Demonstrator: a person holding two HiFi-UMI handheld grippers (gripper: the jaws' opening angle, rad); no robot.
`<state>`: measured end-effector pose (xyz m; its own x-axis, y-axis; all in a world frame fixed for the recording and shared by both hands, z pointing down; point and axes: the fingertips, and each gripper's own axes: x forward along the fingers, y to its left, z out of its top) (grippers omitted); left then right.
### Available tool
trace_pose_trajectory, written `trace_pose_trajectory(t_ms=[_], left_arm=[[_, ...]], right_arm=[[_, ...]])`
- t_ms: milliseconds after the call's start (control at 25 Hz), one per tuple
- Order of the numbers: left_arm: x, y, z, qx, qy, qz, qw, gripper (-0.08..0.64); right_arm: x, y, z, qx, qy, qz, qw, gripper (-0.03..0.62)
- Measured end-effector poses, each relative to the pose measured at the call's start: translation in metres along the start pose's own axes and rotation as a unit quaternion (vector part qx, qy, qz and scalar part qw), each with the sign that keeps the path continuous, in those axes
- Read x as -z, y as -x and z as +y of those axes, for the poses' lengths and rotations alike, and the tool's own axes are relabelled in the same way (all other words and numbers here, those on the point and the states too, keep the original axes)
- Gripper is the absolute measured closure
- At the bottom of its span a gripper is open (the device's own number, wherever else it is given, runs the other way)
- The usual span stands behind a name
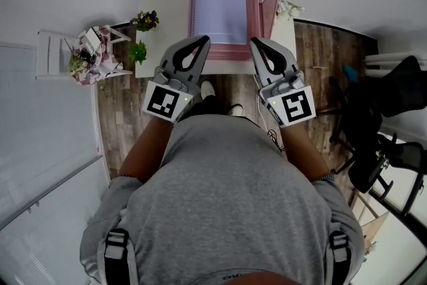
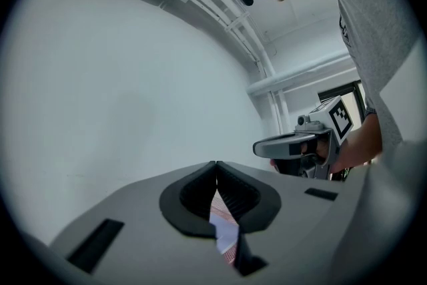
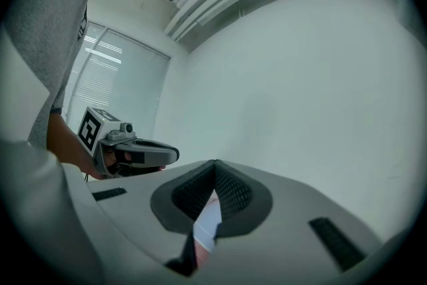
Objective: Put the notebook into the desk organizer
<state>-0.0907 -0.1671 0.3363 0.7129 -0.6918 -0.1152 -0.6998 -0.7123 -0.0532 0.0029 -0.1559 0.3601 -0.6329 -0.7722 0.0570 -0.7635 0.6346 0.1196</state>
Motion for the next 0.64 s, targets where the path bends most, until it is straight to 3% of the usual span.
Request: trace_pose_trajectory(t_ms=[640], left_arm=[[0.0009,0.0002,0.0003,-0.007,0.002,0.001,1.0,0.54]], right_arm=[[-0.0012,0.0001,0.0006,-0.004,0.003,-0.007,1.0,0.586]])
